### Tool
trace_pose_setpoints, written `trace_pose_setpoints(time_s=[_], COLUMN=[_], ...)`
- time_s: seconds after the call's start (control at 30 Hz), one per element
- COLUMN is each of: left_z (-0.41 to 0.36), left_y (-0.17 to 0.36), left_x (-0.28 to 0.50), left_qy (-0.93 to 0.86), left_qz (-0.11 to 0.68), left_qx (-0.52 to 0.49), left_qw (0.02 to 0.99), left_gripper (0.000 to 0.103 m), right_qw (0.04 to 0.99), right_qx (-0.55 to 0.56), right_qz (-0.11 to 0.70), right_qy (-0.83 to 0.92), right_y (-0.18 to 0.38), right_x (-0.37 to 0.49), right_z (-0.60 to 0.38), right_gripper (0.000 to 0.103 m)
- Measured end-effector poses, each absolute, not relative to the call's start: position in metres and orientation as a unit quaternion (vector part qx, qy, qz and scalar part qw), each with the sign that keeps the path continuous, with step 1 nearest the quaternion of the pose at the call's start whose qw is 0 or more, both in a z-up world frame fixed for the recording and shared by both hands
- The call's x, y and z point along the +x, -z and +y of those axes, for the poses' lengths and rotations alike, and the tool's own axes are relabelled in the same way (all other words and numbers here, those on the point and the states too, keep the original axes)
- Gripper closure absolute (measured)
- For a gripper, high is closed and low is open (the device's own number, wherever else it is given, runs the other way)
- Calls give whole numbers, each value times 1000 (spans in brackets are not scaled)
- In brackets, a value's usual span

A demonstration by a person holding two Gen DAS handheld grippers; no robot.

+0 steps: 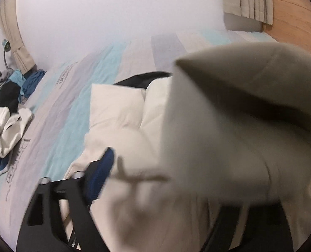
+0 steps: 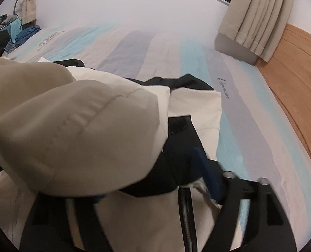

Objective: Fold large clothes
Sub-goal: 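Lay the hood down onto the jacket body and open both tools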

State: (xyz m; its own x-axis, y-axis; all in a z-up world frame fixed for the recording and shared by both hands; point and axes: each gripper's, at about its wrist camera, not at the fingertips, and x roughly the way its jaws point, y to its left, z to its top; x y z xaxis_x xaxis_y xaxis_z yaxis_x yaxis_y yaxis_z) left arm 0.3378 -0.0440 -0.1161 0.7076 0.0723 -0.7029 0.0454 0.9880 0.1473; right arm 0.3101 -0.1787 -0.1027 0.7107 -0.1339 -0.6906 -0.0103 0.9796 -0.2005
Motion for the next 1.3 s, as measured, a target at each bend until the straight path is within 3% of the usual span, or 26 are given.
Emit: trace_pose_setpoints(time_s=[0.03,0.1,0.5,1.3], left_z=[-41,-31,15,87], left_y=[116,117,125,145], left_x=[334,322,231,154], left_qy=[-8,-9,-6,-49], left_qz=[388,403,472,573], left_qx=[73,65,73,34], left_qw=[919,913,878,818], left_gripper=[15,11,6,6], right_qw=[921,921,887,829], right_qx=[-93,-88,-99,-124], right_qz=[377,378,449,542], right_qy=[35,34,51,62], right_y=[103,104,123,158], right_x=[307,298,226,101], right_z=[-180,-184,-220,-258], right_gripper=[15,11,10,10])
